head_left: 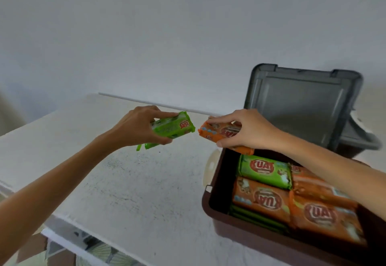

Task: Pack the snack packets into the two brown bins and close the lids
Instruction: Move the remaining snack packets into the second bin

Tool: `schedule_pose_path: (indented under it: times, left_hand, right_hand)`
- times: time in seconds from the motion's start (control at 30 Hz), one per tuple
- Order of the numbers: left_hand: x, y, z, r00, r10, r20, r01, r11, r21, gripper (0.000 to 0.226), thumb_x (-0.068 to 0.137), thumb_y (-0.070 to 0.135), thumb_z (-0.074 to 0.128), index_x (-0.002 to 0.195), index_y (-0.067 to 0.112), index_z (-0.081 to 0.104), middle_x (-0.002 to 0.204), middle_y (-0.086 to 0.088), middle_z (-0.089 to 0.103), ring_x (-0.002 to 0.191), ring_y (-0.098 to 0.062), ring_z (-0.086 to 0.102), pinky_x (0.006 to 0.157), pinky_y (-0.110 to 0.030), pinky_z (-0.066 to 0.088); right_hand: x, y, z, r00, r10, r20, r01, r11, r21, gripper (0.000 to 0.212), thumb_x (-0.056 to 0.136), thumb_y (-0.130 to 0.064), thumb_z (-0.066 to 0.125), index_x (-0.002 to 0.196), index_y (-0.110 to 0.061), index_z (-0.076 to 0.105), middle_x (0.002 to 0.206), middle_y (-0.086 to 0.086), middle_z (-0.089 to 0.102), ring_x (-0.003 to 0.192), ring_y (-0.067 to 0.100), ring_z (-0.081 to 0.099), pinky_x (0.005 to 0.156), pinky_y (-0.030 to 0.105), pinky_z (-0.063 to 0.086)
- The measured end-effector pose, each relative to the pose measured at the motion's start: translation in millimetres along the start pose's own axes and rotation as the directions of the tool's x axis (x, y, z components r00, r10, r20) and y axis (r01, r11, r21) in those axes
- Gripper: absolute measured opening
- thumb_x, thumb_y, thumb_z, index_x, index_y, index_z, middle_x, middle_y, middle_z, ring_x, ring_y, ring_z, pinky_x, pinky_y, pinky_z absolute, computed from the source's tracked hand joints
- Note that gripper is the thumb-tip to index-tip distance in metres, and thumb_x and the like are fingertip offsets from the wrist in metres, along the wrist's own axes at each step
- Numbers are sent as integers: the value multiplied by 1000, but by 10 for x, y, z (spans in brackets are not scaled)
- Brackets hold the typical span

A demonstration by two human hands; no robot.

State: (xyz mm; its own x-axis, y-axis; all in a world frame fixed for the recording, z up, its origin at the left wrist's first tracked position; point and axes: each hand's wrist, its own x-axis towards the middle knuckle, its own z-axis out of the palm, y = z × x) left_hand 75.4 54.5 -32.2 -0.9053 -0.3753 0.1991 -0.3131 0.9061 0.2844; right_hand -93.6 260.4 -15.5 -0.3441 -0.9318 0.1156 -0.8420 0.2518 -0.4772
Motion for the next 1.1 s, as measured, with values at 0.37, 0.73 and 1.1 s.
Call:
schedule_pose_path:
  times: [0.37,0.73,1.1]
  left_hand:
    - [-114,1377,571,908,350,229,-340,937,-82,71,57,69,52,126,53,44,108,23,47,95,2,49,79,-14,42]
    - [7,1692,1122,800,481,359,-539,839,75,65,77,51,65,136,44,38,130,10,48,115,-6,45,75,-19,38]
    - [62,1746,1118,753,557,351,-618,782,84,60,80,58,57,135,41,41,134,10,41,125,-8,37,84,-29,48]
  right_hand:
    - [-1446,775,-256,983,150,103,-155,987,41,61,70,-28,79,122,-45,52,93,-30,49,85,-8,53,70,2,42]
    - [-1712,897,-67,979,194,65,-172,954,-247,76,69,-30,79,136,-31,44,135,-8,46,121,7,44,101,23,37]
    - [-1740,904,63,974,225,-12,-220,937,-271,60,73,-39,75,129,-32,53,132,-8,47,124,10,39,105,27,33]
